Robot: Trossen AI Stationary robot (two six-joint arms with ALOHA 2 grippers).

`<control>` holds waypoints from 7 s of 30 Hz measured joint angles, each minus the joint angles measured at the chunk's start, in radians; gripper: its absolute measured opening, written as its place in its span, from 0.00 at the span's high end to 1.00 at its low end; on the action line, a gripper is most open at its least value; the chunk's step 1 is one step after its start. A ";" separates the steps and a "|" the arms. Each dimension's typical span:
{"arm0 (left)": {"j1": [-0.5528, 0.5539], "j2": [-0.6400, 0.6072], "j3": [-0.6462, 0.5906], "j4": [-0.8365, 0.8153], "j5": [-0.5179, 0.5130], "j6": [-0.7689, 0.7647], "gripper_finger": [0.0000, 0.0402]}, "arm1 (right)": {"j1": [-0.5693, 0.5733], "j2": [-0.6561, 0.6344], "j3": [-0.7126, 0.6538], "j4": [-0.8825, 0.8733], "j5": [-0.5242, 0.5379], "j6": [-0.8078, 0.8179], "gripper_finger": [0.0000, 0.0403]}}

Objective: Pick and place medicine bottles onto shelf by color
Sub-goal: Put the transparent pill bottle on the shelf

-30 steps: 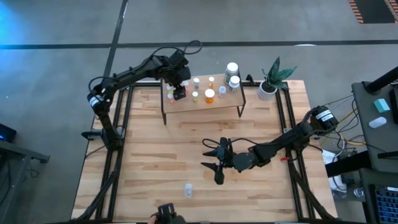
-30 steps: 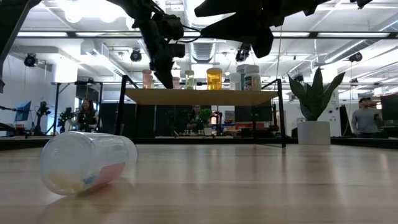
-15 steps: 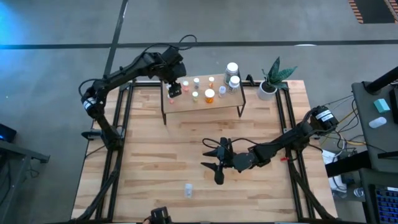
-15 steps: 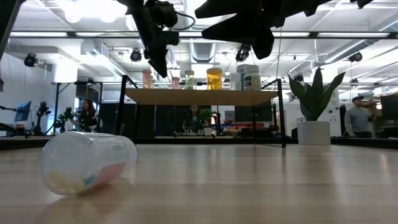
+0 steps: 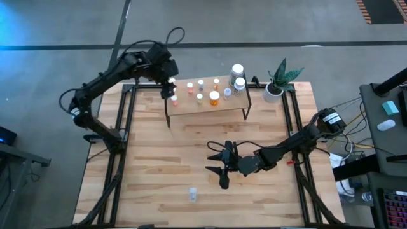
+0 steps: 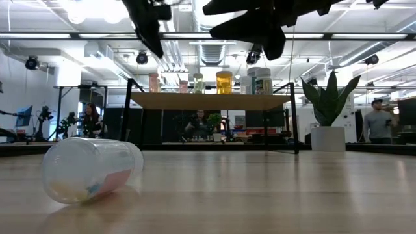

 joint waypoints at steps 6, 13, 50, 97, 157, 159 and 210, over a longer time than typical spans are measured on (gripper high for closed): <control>-0.015 -0.157 -0.015 0.036 0.153 0.078 0.40 | 0.000 0.008 0.000 0.078 -0.065 0.034 0.56; -0.077 -0.395 -0.132 0.214 0.407 0.019 0.40 | -0.001 0.015 0.029 0.078 -0.108 0.061 0.56; -0.629 -1.098 -1.381 1.540 0.361 -0.301 0.40 | -0.001 0.558 0.815 -0.976 -0.259 0.820 0.26; -0.686 -1.020 -1.441 1.637 0.334 -0.319 0.40 | 0.135 0.754 1.323 -1.568 -0.470 0.625 0.35; -0.853 -0.517 -1.459 1.321 0.146 -0.403 0.40 | 0.183 0.715 1.095 -1.033 -0.411 0.434 0.39; -0.871 -0.477 -1.459 1.331 0.118 -0.403 0.40 | 0.185 0.688 1.059 -0.931 -0.429 0.406 0.40; -0.997 -0.272 -1.256 1.359 0.221 -0.373 0.40 | 0.027 0.224 0.358 -0.587 0.080 0.398 0.42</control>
